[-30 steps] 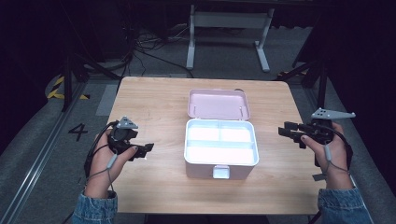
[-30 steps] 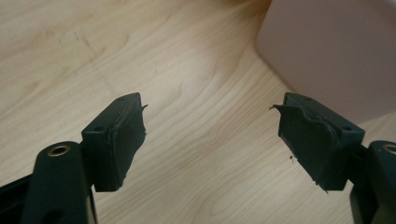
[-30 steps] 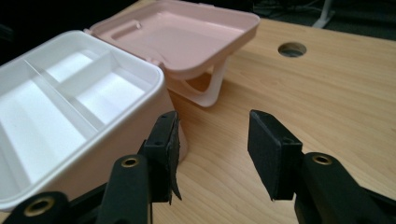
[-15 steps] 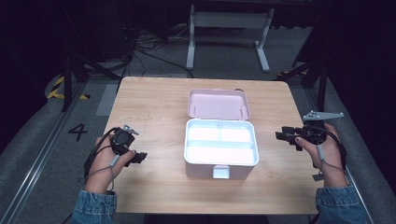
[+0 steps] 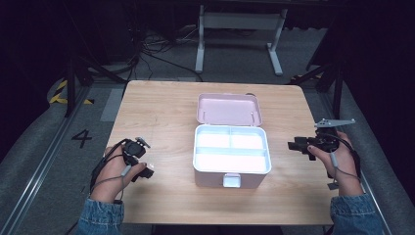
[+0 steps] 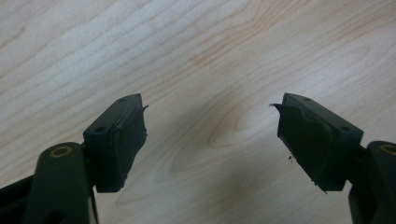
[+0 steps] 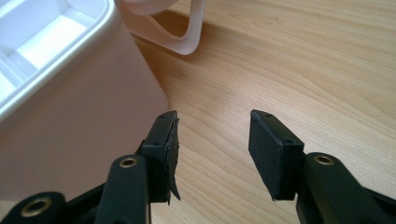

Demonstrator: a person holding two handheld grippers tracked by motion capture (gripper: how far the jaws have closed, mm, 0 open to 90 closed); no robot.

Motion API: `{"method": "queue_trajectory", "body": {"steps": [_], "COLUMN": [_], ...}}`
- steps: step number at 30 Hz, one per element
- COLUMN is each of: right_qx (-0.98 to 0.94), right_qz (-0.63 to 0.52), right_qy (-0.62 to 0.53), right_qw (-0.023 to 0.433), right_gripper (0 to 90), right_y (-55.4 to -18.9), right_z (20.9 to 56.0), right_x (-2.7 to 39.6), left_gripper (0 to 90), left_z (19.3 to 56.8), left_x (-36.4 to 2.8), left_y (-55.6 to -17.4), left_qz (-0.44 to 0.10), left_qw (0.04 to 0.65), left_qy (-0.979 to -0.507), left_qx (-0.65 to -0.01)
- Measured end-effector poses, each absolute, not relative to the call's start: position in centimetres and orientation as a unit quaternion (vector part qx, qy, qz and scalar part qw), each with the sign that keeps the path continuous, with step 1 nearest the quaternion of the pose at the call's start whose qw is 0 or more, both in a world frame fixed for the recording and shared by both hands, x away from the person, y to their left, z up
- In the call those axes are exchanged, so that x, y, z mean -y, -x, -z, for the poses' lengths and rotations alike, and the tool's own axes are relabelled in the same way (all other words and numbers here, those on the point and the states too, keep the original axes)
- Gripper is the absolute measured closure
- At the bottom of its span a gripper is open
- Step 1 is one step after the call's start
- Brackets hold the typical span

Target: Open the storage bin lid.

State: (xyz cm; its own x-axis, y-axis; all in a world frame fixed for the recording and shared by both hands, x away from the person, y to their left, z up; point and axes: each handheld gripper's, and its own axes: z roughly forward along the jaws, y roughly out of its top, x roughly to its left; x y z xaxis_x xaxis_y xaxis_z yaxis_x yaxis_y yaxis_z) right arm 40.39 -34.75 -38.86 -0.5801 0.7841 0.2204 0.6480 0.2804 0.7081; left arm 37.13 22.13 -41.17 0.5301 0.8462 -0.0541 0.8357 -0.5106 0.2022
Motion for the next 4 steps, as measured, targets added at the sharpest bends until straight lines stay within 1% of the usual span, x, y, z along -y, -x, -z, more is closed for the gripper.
{"method": "queue_trajectory", "body": {"steps": [2,4], "right_qx": [-0.797,-0.797], "right_qz": [-0.396,-0.396], "right_qy": [-0.449,-0.448], "right_qw": [0.086,0.085], "right_gripper": [53.4,53.4], "right_y": [-40.4,-40.36], "right_z": [38.91,38.91], "right_x": [34.74,34.69], "left_gripper": [24.5,24.4], "left_z": [41.06,40.9], "left_x": [-22.09,-22.15], "left_y": [-37.06,-37.13], "left_qz": [-0.022,-0.03], "left_qw": [0.098,0.105], "left_qy": [-0.866,-0.867], "left_qx": [-0.49,-0.485]}}
